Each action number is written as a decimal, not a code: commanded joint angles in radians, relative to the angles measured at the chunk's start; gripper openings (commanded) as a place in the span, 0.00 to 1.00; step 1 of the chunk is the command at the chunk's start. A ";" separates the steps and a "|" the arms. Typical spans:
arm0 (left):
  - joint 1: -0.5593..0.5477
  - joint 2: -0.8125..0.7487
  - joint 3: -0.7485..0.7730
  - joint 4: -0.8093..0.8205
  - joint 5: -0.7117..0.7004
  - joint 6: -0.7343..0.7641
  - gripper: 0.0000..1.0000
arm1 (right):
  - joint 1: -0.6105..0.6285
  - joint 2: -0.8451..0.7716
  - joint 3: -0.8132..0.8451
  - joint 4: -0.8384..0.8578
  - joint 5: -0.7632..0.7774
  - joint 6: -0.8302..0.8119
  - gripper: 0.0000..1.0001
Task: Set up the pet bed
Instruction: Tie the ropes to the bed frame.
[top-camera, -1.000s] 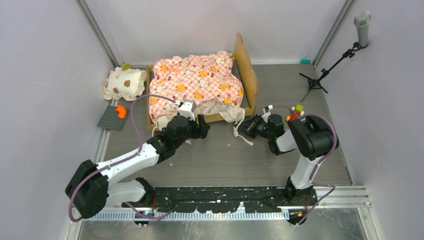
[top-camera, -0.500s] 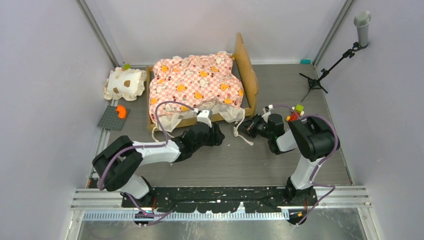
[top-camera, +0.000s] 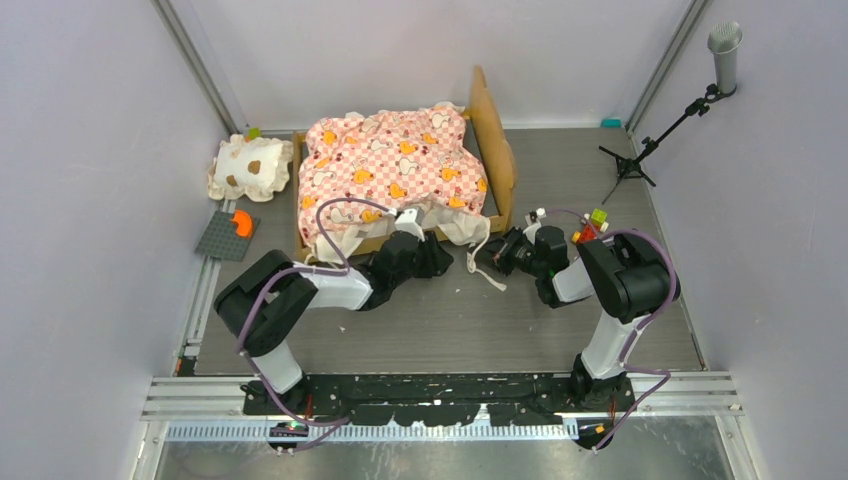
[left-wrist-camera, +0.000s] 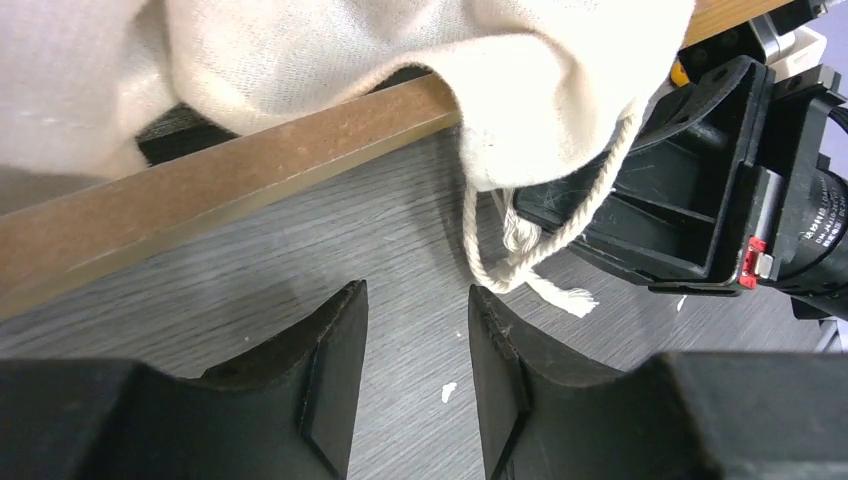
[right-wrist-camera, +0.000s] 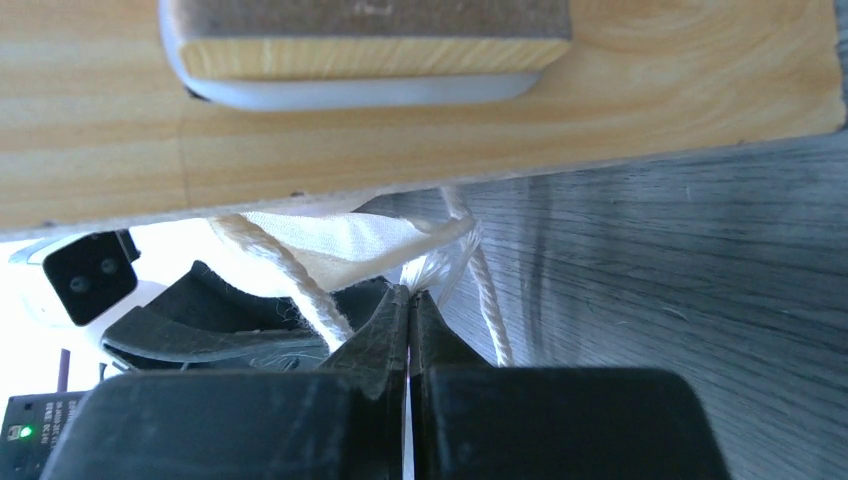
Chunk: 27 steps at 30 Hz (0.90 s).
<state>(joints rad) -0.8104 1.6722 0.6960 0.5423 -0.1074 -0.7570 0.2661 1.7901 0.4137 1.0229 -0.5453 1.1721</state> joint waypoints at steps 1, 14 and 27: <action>0.004 0.043 0.050 0.140 0.053 -0.012 0.43 | -0.005 -0.046 0.021 0.039 -0.016 -0.005 0.01; 0.003 0.145 0.090 0.275 0.160 -0.060 0.33 | -0.005 -0.049 0.020 0.031 -0.024 -0.008 0.01; 0.003 0.179 0.096 0.304 0.200 -0.070 0.26 | -0.004 -0.048 0.017 0.034 -0.028 -0.008 0.01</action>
<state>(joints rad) -0.8051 1.8347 0.7666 0.7822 0.0734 -0.8284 0.2661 1.7771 0.4152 1.0206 -0.5625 1.1725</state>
